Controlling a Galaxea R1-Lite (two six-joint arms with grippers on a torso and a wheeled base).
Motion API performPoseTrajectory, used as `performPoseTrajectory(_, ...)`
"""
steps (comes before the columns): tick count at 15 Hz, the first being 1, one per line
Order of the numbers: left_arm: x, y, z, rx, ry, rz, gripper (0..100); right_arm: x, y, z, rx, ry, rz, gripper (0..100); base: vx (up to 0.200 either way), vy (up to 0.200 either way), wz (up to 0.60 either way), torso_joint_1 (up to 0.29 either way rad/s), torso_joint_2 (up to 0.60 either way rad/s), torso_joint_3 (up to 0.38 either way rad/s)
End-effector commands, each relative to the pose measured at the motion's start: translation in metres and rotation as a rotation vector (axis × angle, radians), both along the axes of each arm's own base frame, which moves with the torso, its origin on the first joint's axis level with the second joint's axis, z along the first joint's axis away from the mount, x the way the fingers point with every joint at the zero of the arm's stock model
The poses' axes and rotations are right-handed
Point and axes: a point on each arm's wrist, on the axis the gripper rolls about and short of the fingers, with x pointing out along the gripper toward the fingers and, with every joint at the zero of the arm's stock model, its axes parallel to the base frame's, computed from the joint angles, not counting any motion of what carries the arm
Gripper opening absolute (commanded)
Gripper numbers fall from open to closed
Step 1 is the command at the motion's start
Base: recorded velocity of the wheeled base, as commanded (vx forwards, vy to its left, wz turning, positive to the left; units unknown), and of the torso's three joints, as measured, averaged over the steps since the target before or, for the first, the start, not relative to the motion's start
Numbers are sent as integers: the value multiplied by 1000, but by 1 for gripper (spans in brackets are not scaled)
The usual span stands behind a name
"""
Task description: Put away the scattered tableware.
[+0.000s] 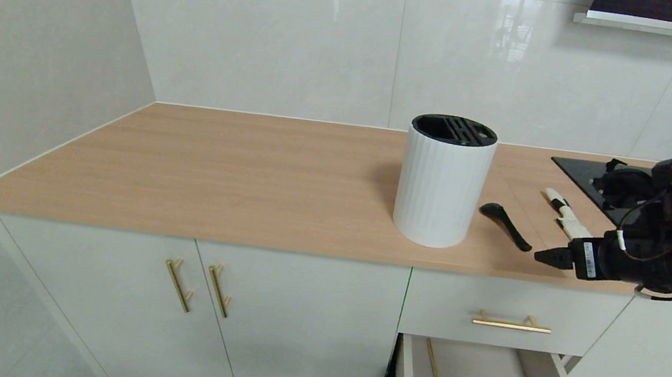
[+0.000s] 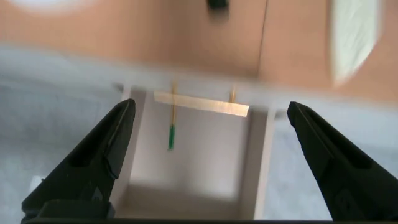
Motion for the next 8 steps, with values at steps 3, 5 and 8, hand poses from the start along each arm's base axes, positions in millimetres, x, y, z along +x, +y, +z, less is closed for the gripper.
performPoseTrajectory(3, 0, 0, 0, 0, 0, 0, 100, 57, -5, -2, -11, -36, 55, 100, 0, 0, 0, 193, -426, -225)
performPoseTrajectory(5, 0, 0, 0, 0, 2, 0, 100, 72, -17, -16, -76, -15, 127, 100, 0, 0, 0, 56, -124, -71)
performPoseTrajectory(8, 0, 0, 0, 0, 2, 0, 100, 96, -18, -42, -92, 27, 179, 100, 0, 0, 0, 9, -19, -11)
